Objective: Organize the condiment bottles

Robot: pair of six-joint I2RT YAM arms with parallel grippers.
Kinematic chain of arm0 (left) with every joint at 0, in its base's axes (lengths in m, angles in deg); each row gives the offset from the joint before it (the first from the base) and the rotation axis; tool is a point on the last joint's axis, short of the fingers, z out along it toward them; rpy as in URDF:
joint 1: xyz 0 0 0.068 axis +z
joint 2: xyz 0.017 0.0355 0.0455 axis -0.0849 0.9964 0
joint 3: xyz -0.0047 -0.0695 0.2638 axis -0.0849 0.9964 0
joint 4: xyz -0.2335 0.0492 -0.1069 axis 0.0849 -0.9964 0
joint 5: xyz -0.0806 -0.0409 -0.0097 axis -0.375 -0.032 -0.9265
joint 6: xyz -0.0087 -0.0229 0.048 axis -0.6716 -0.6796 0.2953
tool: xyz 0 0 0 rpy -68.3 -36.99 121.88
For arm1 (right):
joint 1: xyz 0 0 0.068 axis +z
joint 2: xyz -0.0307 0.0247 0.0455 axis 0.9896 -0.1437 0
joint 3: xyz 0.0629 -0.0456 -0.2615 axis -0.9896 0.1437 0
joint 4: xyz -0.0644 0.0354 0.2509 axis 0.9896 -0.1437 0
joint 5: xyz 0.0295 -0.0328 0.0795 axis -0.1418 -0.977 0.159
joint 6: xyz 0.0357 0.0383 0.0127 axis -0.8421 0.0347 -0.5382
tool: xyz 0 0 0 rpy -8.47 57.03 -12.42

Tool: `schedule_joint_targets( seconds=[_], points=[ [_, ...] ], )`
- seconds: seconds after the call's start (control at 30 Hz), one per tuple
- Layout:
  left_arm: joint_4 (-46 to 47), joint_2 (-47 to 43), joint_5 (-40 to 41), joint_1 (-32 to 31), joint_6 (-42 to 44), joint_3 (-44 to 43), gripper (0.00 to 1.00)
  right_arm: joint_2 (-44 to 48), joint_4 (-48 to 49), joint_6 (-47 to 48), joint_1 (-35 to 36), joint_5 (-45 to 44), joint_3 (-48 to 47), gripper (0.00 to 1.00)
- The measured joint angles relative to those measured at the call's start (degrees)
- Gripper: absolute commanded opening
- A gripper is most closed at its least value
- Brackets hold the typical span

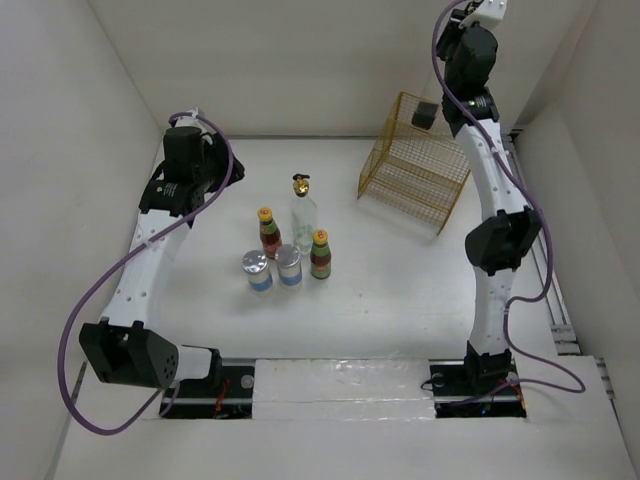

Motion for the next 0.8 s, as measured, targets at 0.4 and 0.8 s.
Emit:
schedule_joint_targets(
  seconds=[0.4,0.8],
  points=[
    [-0.04,0.26,-0.70,-0.07,0.00,0.00,0.46,-3.76,5.46,-0.24,1.84,-10.05,0.11,0.00],
    [-0.04,0.26,-0.90,-0.07,0.00,0.09,0.46,-3.54,9.79,0.07,5.31,-11.41,12.98,0.00]
  ],
)
